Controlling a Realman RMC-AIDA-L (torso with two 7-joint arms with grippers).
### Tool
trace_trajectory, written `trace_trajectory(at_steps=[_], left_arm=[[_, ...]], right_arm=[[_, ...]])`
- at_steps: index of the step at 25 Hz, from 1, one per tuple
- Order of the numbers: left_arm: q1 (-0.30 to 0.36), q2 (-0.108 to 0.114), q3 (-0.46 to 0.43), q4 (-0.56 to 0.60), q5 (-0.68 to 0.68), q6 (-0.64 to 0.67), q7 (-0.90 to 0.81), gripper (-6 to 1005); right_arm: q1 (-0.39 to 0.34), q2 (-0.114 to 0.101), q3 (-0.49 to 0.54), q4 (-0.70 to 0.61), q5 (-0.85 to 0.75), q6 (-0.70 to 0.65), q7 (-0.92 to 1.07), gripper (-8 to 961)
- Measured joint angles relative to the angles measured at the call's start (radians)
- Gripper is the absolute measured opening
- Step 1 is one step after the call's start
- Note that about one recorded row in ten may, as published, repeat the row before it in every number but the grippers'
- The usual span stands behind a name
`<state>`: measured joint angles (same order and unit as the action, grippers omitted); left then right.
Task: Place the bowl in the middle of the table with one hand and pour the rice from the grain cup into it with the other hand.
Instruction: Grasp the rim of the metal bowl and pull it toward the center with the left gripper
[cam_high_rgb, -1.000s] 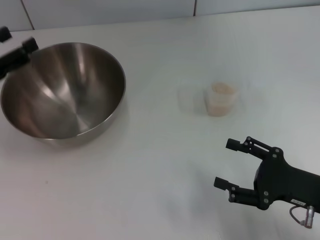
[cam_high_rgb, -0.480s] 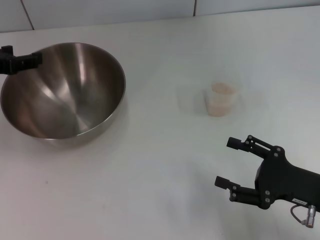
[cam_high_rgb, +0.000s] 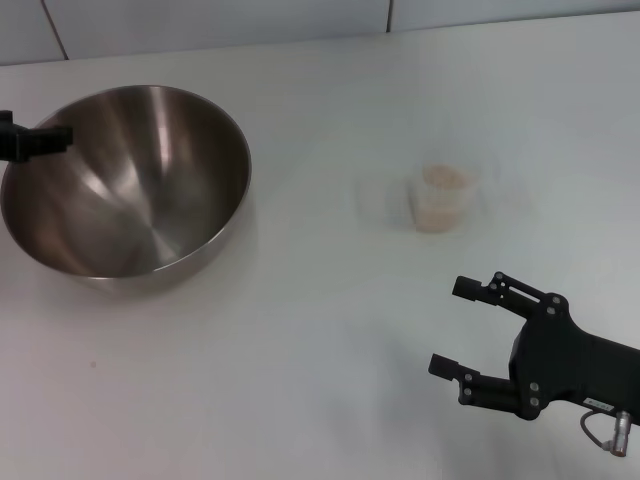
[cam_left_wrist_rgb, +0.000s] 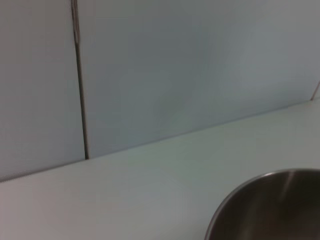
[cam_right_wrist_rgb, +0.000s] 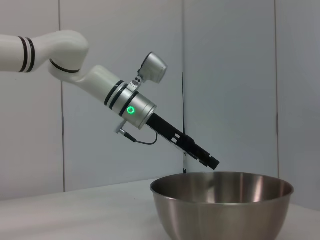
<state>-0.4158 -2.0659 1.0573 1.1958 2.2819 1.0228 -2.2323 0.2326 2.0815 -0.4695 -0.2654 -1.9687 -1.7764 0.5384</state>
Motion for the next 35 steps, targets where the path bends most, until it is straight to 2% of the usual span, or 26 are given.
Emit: trace_trajectory(at_steps=[10, 21, 27, 32, 35], left_arm=[[-0.054, 0.001, -0.007, -0.106, 0.084, 0.001, -0.026, 831], [-0.071, 0.006, -0.014, -0.120, 0.098, 0.015, -0.052, 819], [-0.107, 0.006, -0.020, -0.145, 0.143, 0.029, -0.053, 613], [-0.124, 0.007, -0.020, -0.163, 0.159, 0.030, -0.053, 370], [-0.125, 0.007, -0.021, -0.160, 0.154, 0.034, -0.053, 270]], right_arm=[[0.002, 0.000, 0.000, 0.000, -0.001, 0.003, 0.000, 829], [0.003, 0.000, 0.000, 0.000, -0.001, 0.006, 0.000, 829], [0.002, 0.000, 0.000, 0.000, -0.001, 0.007, 0.000, 829], [0.002, 0.000, 0.000, 0.000, -0.001, 0.008, 0.000, 829], [0.001, 0.000, 0.000, 0.000, -0.001, 0.008, 0.000, 829]])
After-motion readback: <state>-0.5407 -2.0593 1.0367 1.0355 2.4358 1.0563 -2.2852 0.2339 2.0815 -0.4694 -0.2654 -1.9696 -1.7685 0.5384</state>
